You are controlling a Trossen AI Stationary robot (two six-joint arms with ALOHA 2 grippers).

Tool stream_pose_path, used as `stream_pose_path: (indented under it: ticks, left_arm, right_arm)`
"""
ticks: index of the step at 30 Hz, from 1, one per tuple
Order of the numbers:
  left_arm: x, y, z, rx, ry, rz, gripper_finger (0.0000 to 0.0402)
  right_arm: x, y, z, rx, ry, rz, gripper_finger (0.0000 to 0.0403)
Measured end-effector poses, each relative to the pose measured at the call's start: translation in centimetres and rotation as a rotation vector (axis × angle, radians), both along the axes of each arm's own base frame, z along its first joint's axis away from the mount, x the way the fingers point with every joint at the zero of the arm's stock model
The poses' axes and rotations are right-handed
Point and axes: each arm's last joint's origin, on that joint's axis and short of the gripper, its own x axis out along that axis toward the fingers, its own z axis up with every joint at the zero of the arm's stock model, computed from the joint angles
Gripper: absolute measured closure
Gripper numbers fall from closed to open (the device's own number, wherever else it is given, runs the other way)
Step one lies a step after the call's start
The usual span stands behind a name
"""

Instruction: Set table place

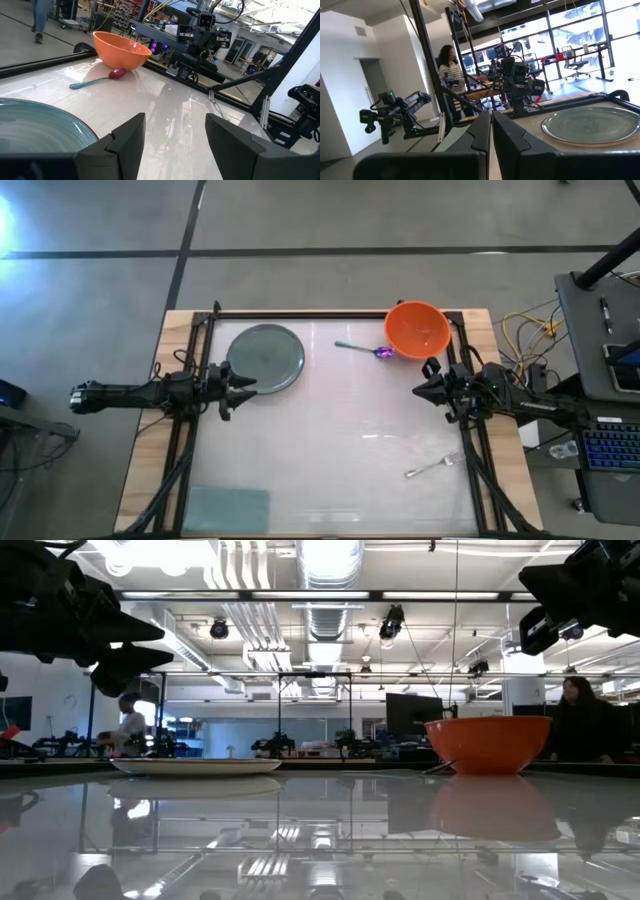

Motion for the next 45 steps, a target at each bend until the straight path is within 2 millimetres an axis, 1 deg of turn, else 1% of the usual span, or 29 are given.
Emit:
stream_pose_path:
  ticks: [19, 23, 28, 30, 33, 36, 38, 40, 45]
  left_arm:
    - [0.0, 0.0, 0.0, 0.000, 0.000, 0.000, 0.0208]
    - [0.0, 0.0, 0.0, 0.000, 0.000, 0.000, 0.0208]
    - [0.0, 0.0, 0.2, 0.001, -0.016, 0.006, 0.0208]
    - [0.0, 0.0, 0.6, -0.018, -0.068, 0.010, 0.0208]
    - [0.0, 0.0, 1.5, -0.093, -0.176, 0.011, 0.0208]
    - [-0.1, 0.1, 2.6, -0.096, -0.291, 0.026, 0.0208]
    - [-0.3, 0.1, 3.3, -0.105, -0.365, 0.026, 0.0208]
    - [-0.5, 0.1, 4.0, -0.105, -0.441, 0.023, 0.0208]
    - [-1.0, 0.1, 5.1, -0.106, -0.568, 0.016, 0.0208]
  right_arm:
    - [0.0, 0.0, 0.0, 0.004, -0.001, -0.016, 0.0390]
    - [0.0, -0.1, 0.1, 0.056, -0.007, -0.011, 0.0390]
    - [-0.1, -0.3, 0.7, 0.073, -0.067, -0.091, 0.0390]
    - [-0.3, -0.5, 1.0, 0.088, -0.112, -0.179, 0.0390]
    - [-0.5, -1.0, 1.5, 0.110, -0.178, -0.359, 0.0390]
    - [-0.8, -1.5, 1.8, 0.166, -0.223, -0.530, 0.0390]
    - [-0.9, -1.7, 1.8, 0.210, -0.234, -0.609, 0.0390]
    - [-1.0, -1.8, 1.7, 0.247, -0.239, -0.641, 0.0390]
    - [-1.0, -1.8, 1.7, 0.247, -0.239, -0.639, 0.0390]
